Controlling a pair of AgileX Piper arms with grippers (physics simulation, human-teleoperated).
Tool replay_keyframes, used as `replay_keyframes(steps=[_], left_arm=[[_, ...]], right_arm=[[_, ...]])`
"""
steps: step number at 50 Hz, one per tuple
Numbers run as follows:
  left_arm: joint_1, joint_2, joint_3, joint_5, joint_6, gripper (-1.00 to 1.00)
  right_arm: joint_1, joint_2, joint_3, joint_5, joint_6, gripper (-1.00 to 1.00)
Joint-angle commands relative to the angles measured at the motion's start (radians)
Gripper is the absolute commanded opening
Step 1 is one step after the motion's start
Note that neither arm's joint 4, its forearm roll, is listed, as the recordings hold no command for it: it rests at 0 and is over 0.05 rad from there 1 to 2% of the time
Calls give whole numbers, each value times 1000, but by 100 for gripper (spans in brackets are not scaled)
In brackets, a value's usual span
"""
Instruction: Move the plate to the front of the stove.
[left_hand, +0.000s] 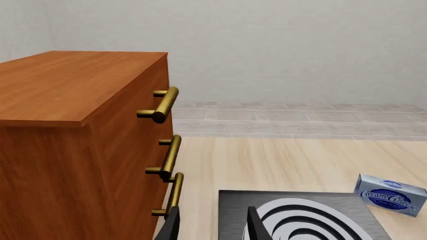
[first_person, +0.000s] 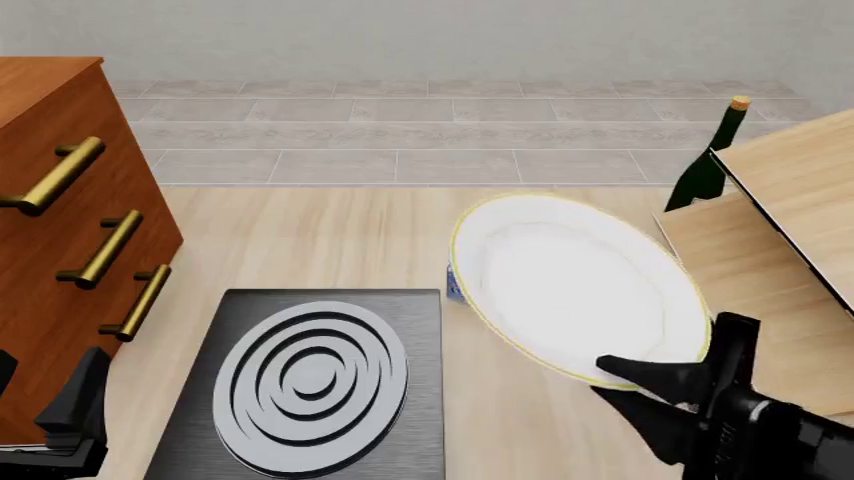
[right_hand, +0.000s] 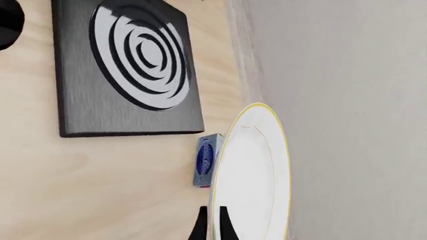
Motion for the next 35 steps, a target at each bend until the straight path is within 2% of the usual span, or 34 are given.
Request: replay_keyframes(steps=[1,17,35], left_arm=[[0,0,0,0,0,100],[-2,9,1,-10,-1,100],[-2,9,1,-10,-1,100]], right_arm=[[14,131,-91,-60,15,-100],[29,289,-178,-143,2,-100],[29,289,-178,-143,2,-100]])
